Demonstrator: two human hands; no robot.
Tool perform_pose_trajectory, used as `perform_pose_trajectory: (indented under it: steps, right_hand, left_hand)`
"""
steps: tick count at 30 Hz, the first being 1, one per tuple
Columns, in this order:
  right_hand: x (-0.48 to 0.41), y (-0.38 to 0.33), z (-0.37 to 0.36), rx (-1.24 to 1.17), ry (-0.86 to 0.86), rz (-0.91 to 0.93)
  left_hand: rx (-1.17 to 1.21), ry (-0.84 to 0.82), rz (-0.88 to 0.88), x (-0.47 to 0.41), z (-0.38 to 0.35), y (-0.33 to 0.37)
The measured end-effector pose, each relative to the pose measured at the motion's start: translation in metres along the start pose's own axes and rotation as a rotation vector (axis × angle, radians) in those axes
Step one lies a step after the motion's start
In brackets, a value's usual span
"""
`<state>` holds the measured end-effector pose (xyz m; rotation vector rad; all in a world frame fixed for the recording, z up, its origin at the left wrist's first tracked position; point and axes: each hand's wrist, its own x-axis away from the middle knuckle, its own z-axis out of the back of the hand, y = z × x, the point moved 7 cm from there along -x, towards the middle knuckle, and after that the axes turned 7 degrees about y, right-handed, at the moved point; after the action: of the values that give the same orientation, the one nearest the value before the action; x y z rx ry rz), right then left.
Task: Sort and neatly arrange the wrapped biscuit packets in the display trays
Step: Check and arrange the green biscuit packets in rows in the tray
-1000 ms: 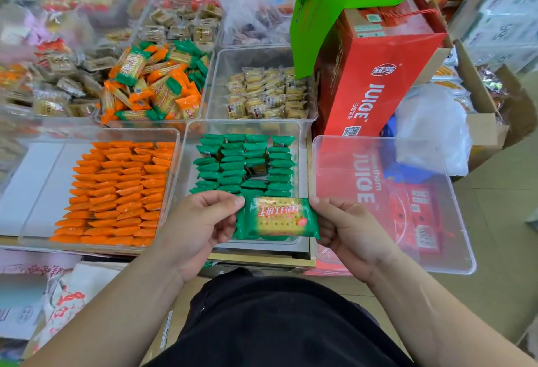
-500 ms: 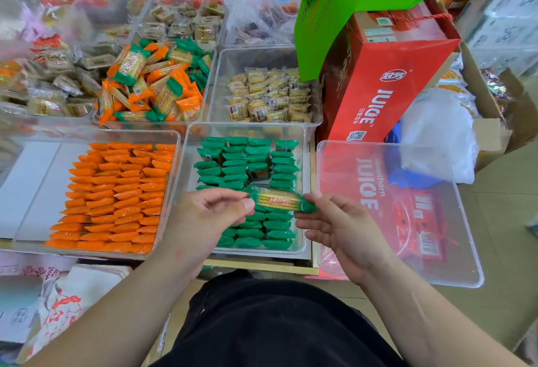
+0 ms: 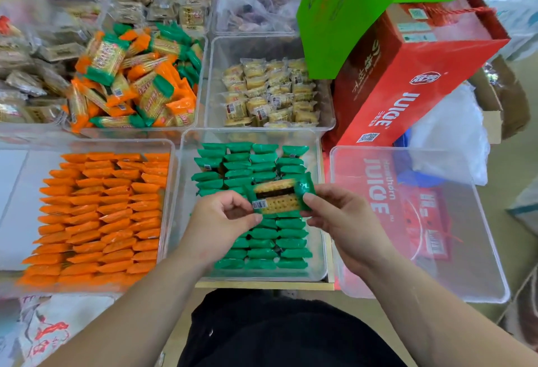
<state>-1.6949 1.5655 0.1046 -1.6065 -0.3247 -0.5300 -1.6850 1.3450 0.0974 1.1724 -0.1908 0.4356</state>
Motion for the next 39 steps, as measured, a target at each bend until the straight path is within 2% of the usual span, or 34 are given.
perform_pose_trajectory:
  steps: [2,6,8,10,12,17,23,28,32,37,39]
  right_hand:
    - [-0.012,-0.003,-0.002,0.140,0.067,0.093]
    - [-0.035,-0.005,-0.008,0.554,0.122,0.334]
    - [-0.042,-0.007,-0.022,0.734,0.069,0.537]
    - [-0.048,-0.001,-0.041,0.897,-0.049,0.677]
    - [-0.055,0.010,-0.055,1.008,-0.127,0.723]
    - [-0.073,0.029,-0.077,1.265,-0.182,0.762]
    - [-0.089,0.046,-0.091,1.460,-0.176,0.930]
    - [-0.092,0.052,-0.096,1.699,-0.224,0.899]
    - [-0.092,0.050,-0.097,1.685,-0.291,0.862]
    - [-0.102,0.025,-0.093,1.515,-0.032,0.912]
    - [-0.109,0.025,-0.097,1.595,-0.064,0.854]
  left_hand:
    - [-0.146,-0.052,-0.072,-0.016,0.000,-0.012]
    - [-0.772,0.004,-0.361,-0.044,0.005,-0.037]
    - [-0.982,-0.068,-0.357,-0.054,0.002,-0.058]
    - [-1.083,-0.134,-0.354,-0.059,-0.002,-0.077]
    - [-1.084,-0.135,-0.390,-0.060,-0.003,-0.084]
    - [-1.044,-0.103,-0.402,-0.061,-0.002,-0.088]
    - [-1.018,-0.100,-0.396,-0.061,-0.004,-0.089]
    - [-1.003,-0.108,-0.397,-0.063,-0.003,-0.088]
    - [-0.990,-0.110,-0.401,-0.062,-0.003,-0.087]
    - [-0.994,-0.108,-0.401,-0.061,-0.004,-0.089]
    - [-0.986,-0.108,-0.398,-0.061,-0.004,-0.087]
